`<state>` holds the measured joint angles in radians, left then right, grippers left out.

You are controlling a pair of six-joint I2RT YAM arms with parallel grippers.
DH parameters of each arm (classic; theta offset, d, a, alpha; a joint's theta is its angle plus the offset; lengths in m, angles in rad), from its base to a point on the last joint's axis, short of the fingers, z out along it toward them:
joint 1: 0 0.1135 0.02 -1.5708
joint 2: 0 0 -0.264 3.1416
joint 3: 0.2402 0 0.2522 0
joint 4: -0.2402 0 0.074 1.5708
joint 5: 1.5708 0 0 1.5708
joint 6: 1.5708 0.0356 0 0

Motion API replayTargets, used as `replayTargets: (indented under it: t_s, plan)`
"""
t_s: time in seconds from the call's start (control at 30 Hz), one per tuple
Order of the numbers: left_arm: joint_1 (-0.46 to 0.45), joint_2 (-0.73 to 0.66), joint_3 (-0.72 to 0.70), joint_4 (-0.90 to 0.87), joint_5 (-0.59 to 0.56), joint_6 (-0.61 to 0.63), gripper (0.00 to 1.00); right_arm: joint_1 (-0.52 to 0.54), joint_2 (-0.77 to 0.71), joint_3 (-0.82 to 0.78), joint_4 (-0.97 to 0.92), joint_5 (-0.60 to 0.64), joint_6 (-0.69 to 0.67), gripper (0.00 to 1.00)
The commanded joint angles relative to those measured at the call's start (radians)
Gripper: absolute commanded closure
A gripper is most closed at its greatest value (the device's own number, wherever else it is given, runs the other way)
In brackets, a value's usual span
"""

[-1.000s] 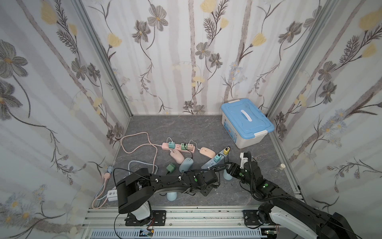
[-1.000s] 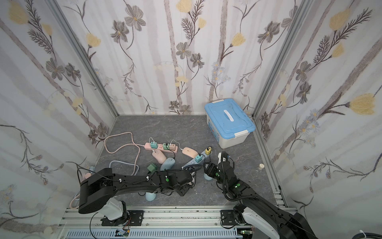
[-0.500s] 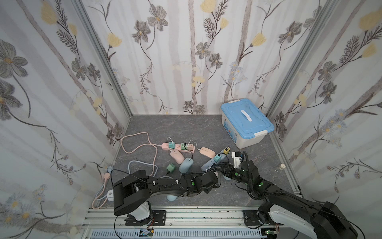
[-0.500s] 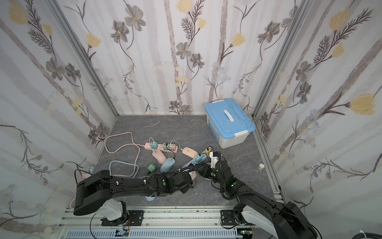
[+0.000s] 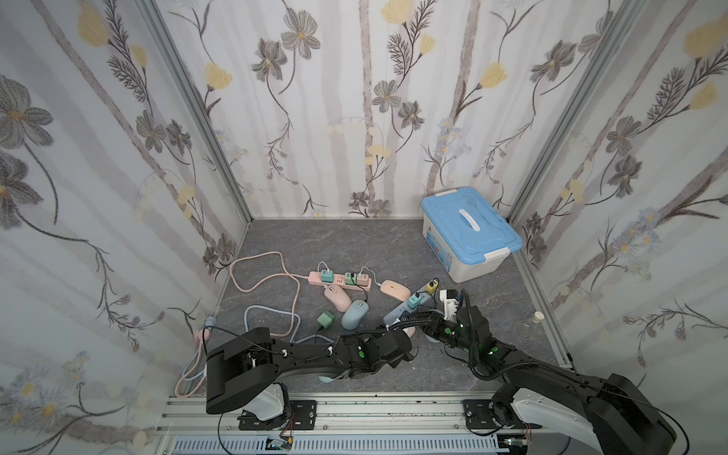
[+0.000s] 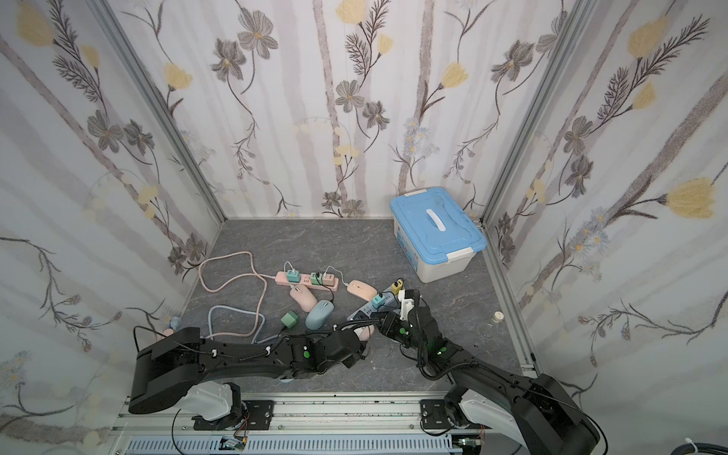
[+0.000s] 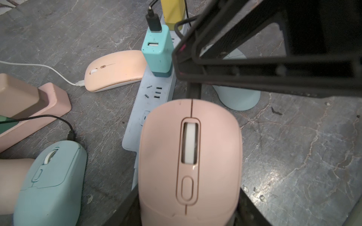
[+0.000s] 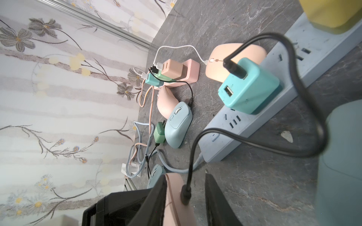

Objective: Unplug the wireless mouse
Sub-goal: Remove the power cord from the mouse.

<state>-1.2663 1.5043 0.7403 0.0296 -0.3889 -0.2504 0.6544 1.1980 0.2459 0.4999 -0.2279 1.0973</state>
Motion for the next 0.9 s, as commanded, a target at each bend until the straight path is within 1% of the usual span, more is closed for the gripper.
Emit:
replayTargets:
  t_s: [0.0, 0.5, 0.6, 0.67, 0.87]
  plan:
    - [-0.001, -0.008, -0.002, 0.045, -0.025, 0.004, 1.0, 0.005, 0.019, 0.005, 0.089, -0.017, 0.034, 0.69]
    - [-0.002, -0.033, 0.009, 0.053, -0.061, -0.031, 1.0, 0.024, 0.053, 0.009, 0.138, -0.02, 0.073, 0.86]
    - [-0.003, -0.039, 0.015, 0.055, -0.048, -0.039, 1.0, 0.027, 0.067, 0.013, 0.151, -0.02, 0.077, 0.93]
    - [-0.003, -0.039, 0.019, 0.046, -0.038, -0.042, 1.0, 0.025, 0.075, 0.018, 0.153, -0.018, 0.077, 1.0]
    - [-0.003, -0.045, 0.035, -0.037, -0.01, -0.067, 1.0, 0.023, 0.074, 0.026, 0.144, -0.007, 0.053, 1.0]
